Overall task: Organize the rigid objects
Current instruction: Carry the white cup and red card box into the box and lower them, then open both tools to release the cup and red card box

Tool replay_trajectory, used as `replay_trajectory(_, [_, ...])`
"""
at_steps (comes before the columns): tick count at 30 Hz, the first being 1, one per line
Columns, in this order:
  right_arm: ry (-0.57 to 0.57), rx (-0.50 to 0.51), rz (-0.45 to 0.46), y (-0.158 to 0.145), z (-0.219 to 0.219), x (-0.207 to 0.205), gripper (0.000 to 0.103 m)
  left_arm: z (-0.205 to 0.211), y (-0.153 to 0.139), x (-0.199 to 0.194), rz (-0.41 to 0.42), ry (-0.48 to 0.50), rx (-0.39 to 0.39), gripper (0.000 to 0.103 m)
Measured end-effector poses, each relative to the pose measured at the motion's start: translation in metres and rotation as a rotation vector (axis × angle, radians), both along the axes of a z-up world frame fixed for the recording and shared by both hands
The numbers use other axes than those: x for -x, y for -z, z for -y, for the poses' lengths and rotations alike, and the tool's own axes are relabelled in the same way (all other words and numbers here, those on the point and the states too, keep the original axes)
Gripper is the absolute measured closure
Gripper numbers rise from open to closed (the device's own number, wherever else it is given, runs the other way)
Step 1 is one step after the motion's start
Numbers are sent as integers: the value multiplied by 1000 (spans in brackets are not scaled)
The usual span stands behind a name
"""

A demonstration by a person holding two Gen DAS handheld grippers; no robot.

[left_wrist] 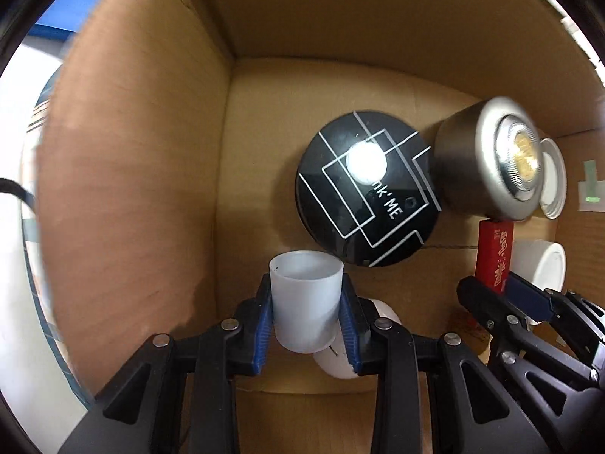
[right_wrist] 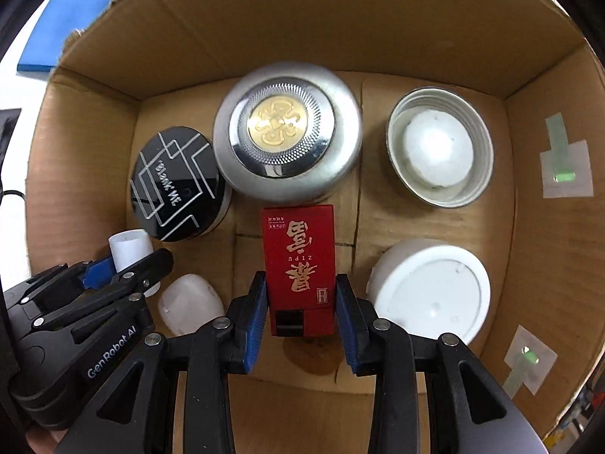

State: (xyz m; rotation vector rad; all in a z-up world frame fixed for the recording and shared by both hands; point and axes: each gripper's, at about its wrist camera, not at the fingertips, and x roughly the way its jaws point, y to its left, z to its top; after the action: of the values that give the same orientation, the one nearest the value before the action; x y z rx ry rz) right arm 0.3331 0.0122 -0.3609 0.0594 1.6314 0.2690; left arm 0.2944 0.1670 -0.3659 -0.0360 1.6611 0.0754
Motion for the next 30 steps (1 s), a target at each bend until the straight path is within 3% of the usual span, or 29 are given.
replay_trajectory(10, [-9,23,-9,15,-16,0,66,4,-2,-15,2,33,-17,74])
replay_trajectory(21, [21,18,-19,12,-9,5,65,0,-19,-13,-26,-14,59,59])
replay_trajectory(24, [23,9,-11,3,-7,8,63,2,-31,-12,-4,-26,81,52])
replay_trajectory(27, [26,19,6,-8,-4,11,50,7,-40,-7,13,-24,94,42])
replay_trajectory(30, [27,20,25,-23,1,17,47,13,-57,5,48,-15,80,28])
